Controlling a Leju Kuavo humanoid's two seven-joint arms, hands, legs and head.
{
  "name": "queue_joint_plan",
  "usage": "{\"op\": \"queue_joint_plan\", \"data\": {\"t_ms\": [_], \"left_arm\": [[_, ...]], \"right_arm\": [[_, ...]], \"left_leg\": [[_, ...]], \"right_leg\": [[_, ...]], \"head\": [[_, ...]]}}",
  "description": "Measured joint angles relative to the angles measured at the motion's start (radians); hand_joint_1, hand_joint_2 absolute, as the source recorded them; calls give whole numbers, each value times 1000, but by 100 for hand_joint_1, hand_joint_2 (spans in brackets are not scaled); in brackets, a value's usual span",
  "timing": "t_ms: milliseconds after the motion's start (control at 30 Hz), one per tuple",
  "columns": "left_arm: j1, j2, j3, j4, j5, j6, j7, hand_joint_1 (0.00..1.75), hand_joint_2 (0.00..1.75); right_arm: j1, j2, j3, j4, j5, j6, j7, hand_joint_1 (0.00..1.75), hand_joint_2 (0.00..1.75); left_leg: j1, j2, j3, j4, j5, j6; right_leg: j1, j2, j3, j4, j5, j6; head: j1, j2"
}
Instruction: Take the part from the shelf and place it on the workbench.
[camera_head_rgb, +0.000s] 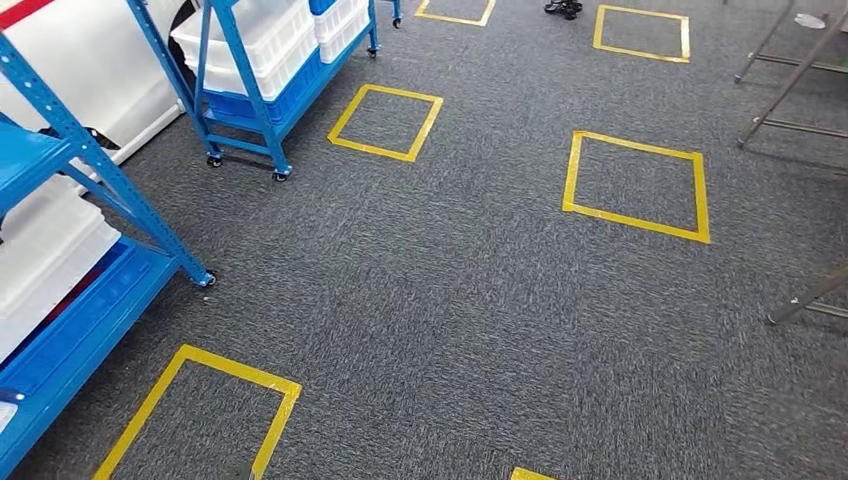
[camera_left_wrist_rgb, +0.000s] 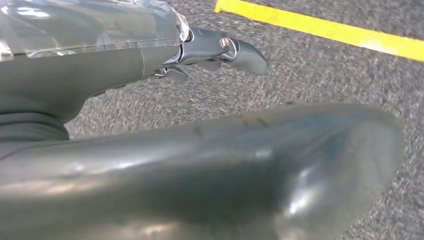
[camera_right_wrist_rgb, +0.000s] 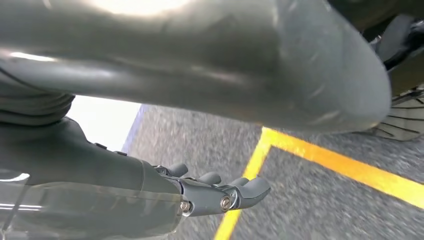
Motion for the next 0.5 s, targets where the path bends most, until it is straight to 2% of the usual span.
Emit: {"op": "queue_joint_plan", "data": {"t_ms": [33, 100, 133, 167, 233, 300, 333, 367, 400, 433, 500], "left_arm": [[-1, 0, 0, 0, 0, 0, 0, 0, 0], [-2, 0, 0, 0, -1, 0, 0, 0, 0], [-1, 0, 0, 0, -2, -1, 1, 0, 0], [1, 0, 0, 0, -2, -1, 1, 0, 0], [3, 0, 0, 0, -2, -2, 2, 0, 0], [-1, -1, 0, 0, -4, -6, 2, 0, 0], [-2, -1, -1, 0, -7, -8, 2, 0, 0], [-3, -1, -1, 0, -12, -11, 2, 0, 0], [-2, -1, -1, 0, -15, -13, 2, 0, 0], [-1, -1, -1, 0, -18, -15, 2, 0, 0], [-1, -1, -1, 0, -20, -17, 2, 0, 0]], "right_arm": [[0, 0, 0, 0, 0, -1, 0, 0, 0], [-2, 0, 1, 0, 0, -6, 2, 0, 0], [-4, 0, 1, 0, 0, -8, 4, 0, 0], [-6, 1, 1, 0, 0, -10, 5, 0, 0], [-5, 2, 1, 0, 0, -12, 6, 0, 0], [0, 2, 1, 0, 0, -13, 7, 0, 0], [2, 2, 1, 0, -2, -14, 7, 0, 0], [3, 2, 1, 0, -3, -14, 7, 0, 0], [3, 2, 1, 0, -4, -14, 7, 0, 0], [3, 2, 1, 0, -5, -14, 8, 0, 0], [2, 2, 1, 0, -7, -14, 8, 0, 0]], "left_leg": [[0, -12, -4, 5, -2, -5], [1, -32, -14, 10, -1, -18], [4, -42, -18, 10, 1, -25], [6, -40, -21, 11, 0, -31], [6, 6, -43, 56, -31, -40], [7, 62, -100, 179, -97, -46], [9, 71, -132, 247, -125, -50], [10, 75, -154, 293, -138, -52], [11, 78, -156, 300, -131, -54], [12, 83, -138, 266, -108, -55], [10, 117, -61, 123, -47, -52]], "right_leg": [[-2, 20, 21, -51, 20, -2], [0, 40, 33, -88, 24, -11], [1, 30, 32, -90, 27, -17], [2, 18, 34, -94, 29, -24], [2, -8, 38, -103, 33, -41], [6, -38, 41, -107, 33, -51], [9, -54, 40, -107, 31, -52], [10, -69, 41, -107, 30, -53], [11, -83, 41, -106, 29, -52], [11, -96, 42, -106, 28, -51], [12, -119, 47, -105, 23, -45]], "head": [[0, 0], [0, 0], [0, 0], [0, 0], [-1, 0], [-1, 0], [-1, 0], [-1, 0], [-1, 0], [-1, 0], [-1, 0]]}}
